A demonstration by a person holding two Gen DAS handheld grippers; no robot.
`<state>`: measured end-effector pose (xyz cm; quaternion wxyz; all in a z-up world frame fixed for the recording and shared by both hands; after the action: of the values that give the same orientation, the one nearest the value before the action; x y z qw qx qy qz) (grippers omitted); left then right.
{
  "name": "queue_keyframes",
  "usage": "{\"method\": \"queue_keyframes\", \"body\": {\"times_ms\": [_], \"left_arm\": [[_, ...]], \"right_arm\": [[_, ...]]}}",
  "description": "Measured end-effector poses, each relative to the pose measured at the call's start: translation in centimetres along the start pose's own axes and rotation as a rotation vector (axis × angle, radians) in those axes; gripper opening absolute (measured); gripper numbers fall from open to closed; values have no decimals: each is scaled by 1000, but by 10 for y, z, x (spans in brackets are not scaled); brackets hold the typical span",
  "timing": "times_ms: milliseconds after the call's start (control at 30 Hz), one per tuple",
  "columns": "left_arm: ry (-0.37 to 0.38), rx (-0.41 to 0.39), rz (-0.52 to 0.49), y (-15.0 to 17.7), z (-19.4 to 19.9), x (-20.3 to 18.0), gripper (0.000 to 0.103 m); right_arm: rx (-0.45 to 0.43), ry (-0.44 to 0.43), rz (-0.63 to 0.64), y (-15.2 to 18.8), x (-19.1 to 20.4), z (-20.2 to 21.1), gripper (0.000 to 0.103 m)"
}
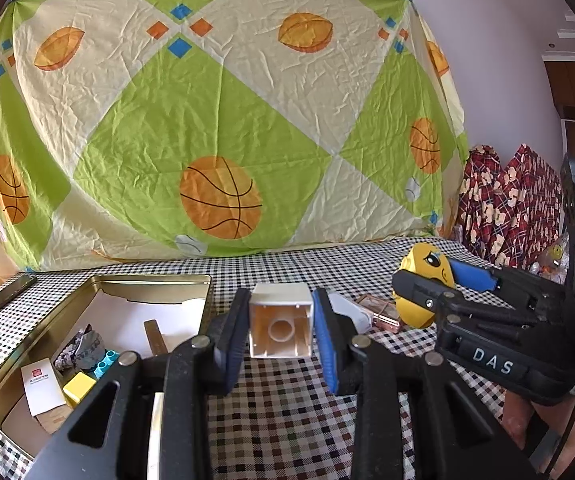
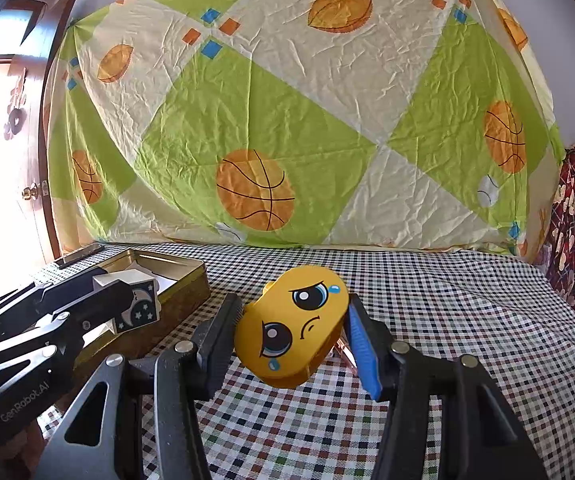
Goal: Organize rigid objects
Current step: 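Carry the cream brick in the left tool and emoji block in the right tool toward the tin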
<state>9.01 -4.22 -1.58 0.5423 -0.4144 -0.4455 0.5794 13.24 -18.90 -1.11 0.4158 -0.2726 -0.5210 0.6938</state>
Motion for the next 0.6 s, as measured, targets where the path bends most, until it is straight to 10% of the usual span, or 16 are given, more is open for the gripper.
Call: {"method": "queue_keyframes", "body": {"times_ms": [600], "left_arm": [[-9, -31, -9, 2, 17, 4, 31]], "right_arm": [[-32, -34, 5, 3, 20, 12, 55]]}}
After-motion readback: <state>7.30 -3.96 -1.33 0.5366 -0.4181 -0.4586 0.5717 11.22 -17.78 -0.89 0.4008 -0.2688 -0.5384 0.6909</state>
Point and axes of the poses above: each gripper's, at about its wrist camera, not at the fingertips, and z roughly against the way its jaws point, x to its left, y to its underside, the point moved 3 cm from there along -z, roughly the way its jaws point, and after that the axes turned 6 degrees about -y, right-handed, at the moved point
